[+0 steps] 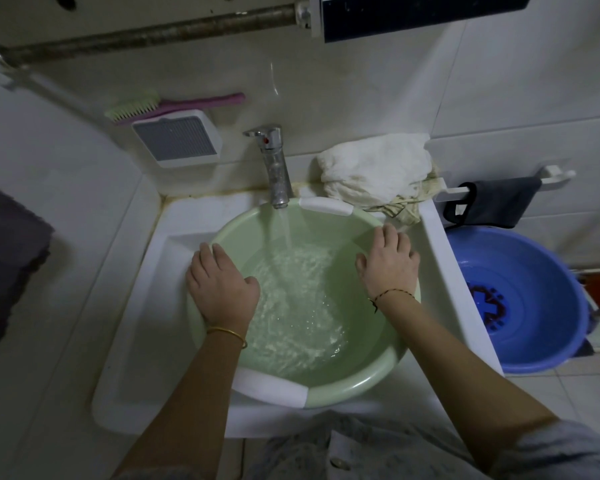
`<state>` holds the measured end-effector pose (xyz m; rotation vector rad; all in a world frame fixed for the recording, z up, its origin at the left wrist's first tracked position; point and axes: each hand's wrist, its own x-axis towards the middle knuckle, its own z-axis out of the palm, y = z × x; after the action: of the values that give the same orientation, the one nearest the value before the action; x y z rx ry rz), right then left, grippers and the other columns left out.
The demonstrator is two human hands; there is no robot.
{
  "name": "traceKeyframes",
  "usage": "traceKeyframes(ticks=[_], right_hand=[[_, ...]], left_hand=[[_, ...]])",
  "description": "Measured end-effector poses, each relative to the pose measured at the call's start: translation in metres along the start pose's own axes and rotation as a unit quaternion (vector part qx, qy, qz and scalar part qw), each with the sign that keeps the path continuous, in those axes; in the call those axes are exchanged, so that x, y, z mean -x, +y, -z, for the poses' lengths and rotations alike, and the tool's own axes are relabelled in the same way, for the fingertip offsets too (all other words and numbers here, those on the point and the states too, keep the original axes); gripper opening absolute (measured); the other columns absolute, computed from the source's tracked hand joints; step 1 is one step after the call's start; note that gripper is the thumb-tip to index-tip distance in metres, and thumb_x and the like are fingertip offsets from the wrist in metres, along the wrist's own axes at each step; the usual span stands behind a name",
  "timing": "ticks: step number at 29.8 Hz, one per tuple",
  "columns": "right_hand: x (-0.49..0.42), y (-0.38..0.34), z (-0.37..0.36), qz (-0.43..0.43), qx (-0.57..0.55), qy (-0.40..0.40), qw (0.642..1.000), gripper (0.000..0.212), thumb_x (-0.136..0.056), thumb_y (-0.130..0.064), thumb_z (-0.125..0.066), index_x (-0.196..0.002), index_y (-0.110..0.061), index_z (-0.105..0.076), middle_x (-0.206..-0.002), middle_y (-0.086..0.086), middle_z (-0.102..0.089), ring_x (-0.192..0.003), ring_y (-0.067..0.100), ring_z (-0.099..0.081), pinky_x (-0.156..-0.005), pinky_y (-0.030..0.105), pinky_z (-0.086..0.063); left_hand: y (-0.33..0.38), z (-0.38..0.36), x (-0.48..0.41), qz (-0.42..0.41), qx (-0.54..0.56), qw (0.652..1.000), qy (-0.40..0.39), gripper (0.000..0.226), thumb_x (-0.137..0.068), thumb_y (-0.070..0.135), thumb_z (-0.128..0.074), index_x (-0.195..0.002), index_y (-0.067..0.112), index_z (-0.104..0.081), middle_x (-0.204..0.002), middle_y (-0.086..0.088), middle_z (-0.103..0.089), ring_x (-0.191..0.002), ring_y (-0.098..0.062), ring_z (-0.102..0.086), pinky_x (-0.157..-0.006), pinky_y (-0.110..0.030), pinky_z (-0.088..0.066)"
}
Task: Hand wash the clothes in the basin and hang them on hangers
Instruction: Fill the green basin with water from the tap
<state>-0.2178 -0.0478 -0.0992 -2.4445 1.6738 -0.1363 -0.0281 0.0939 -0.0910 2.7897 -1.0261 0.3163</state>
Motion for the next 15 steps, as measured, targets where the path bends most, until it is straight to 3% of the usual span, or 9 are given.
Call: traceKeyframes(ticks=[15], right_hand=[[0.0001, 0.0008, 0.0007, 0.001, 0.0, 0.0, 1.0, 0.062, -0.095, -0.04, -0.043, -0.144, -0.007, -0.026, -0.152, 0.009, -0.025, -0.135, 0.03, -0.026, -0.098, 0.044, -0.033]], left_hand=[[0.0007, 0.0016, -0.0001, 0.0, -0.006, 1.0, -0.008, 0.078, -0.052, 0.026, -0.05, -0.123, -0.008, -0.053, -0.13, -0.026, -0.051, -0.117, -0.041, -0.05, -0.098, -0.049, -0.037]])
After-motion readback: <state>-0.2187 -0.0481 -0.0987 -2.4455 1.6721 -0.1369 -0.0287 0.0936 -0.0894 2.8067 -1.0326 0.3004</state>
